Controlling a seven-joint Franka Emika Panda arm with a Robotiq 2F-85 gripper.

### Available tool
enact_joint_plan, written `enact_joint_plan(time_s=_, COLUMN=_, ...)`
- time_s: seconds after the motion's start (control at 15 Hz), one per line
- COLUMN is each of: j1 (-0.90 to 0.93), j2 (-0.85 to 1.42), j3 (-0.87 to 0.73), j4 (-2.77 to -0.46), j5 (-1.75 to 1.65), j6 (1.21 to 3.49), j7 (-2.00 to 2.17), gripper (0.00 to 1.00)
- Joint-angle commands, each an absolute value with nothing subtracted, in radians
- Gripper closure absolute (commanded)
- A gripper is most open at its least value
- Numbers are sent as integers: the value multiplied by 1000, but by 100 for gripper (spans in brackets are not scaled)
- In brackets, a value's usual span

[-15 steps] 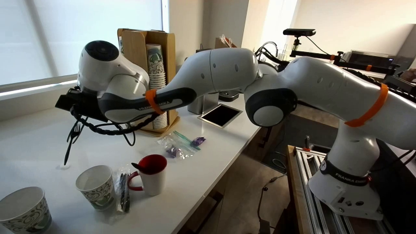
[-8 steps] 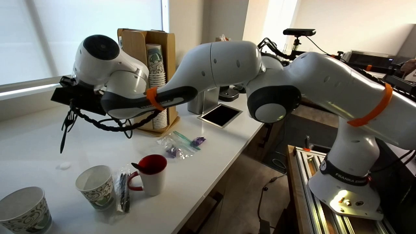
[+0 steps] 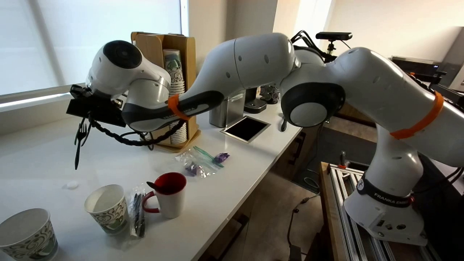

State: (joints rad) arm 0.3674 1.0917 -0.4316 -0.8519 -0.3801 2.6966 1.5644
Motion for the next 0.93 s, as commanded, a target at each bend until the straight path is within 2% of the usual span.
enact_joint_plan(time_s=0.0, j1=367, j2=1092, j3=-432, j4=-851, j5=-380, j6=2697, j7=1564, gripper=69)
enact_joint_plan(time_s=0.07, j1=367, j2=1092, j3=-432, j4=-851, j5=-380, j6=2697, j7=1564, gripper=92)
enact_joint_plan(time_s=0.6, j1=680, j2=926, j3=-809, j4=-1159, j5=-718, j6=2959, j7=1677, gripper=92)
enact_joint_plan(time_s=0.87, j1=890, j2=936, j3=-1107, j4=-1304, j5=-818, j6=3055, j7=1908, gripper=92)
